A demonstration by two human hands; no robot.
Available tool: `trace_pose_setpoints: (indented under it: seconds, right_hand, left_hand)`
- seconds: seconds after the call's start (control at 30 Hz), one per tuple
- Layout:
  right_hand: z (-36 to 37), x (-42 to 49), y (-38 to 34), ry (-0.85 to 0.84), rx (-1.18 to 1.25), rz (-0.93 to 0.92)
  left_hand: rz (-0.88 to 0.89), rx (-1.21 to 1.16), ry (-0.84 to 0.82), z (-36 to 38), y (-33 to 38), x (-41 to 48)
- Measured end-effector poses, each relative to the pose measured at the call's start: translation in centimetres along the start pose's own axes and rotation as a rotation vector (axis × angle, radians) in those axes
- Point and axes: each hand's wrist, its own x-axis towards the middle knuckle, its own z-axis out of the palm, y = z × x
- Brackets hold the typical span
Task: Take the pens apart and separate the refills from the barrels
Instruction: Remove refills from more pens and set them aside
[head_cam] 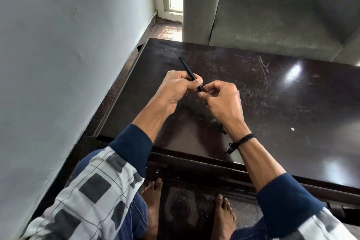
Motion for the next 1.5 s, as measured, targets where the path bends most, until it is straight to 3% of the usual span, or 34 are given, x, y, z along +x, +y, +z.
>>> trace_pose_setpoints:
  seconds: [0.37,0.63,0.9,1.2,1.5]
  right_hand:
    - [-0.3,0.4,0.3,0.008,0.020,-0.028]
    - [-1.1,1.1,0.0,-0.088,0.078,-0.003]
    - [-2.9,1.9,0.7,-0.088,0.235,0.110]
    - [-3.1,2.1,1.1,-0.057,0.263,0.142]
    - [-2.4,7.3,2.1,0.183,0.131,0.194]
  left_hand:
    - [-0.008,-0.065,-0.030,0.2,0.4,-0.5]
    - [-0.003,-0.029,-0.014,-0.3,0.6,-0.1]
    - [-0.035,-0.261,0.165,-3.0,1.5,1.1]
    - [0.017,0.067,0.302,-3.7,-0.4,2.5]
    - [0.081,0.373,0.361,-2.3,0.0,4.8]
